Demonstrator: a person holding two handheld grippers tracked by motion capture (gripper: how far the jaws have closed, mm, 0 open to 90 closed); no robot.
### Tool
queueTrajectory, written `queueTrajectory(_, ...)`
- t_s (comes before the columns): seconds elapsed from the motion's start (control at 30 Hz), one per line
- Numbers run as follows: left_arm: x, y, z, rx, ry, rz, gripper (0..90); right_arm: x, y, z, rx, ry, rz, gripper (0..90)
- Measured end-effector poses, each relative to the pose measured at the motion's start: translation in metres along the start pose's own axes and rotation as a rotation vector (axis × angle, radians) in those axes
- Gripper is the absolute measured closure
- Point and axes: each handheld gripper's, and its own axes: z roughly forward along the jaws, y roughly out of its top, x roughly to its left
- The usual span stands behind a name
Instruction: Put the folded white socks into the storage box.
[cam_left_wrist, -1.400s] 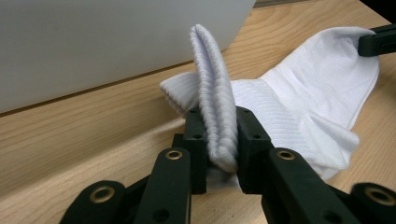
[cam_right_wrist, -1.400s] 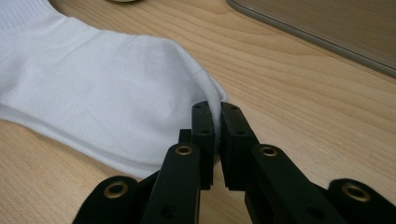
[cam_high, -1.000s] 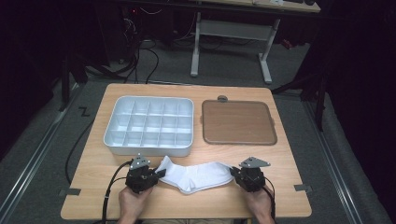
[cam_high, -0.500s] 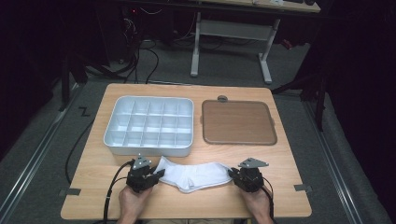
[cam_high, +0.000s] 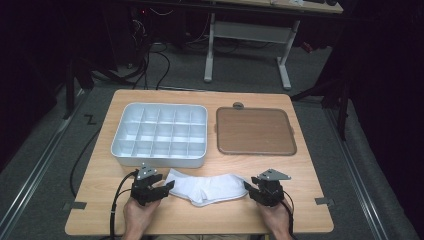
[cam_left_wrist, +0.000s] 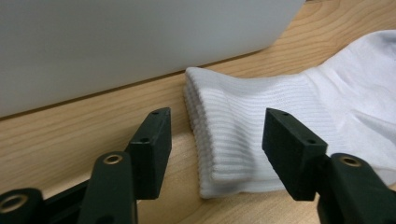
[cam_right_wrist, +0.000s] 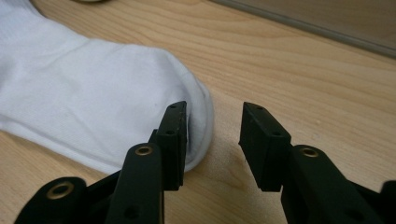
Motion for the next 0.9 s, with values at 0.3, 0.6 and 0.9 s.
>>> queueTrajectory(0.3,0.002,-0.001,0.008,0.033,0.046,0.022,41.1,0.02,0.016,-0.015,-0.077,0.034,-0.04,66.0)
queueTrajectory(0.6,0.002,-0.003,0.009,0.045,0.059,0.043,40.4,0.057,0.026,-0.002,-0.084,0.158,-0.095,73.2)
queueTrajectory(0.9,0.0,-0.006,0.009,0.047,0.07,0.079,44.9,0.098,0.034,0.025,-0.051,0.244,-0.143,75.3)
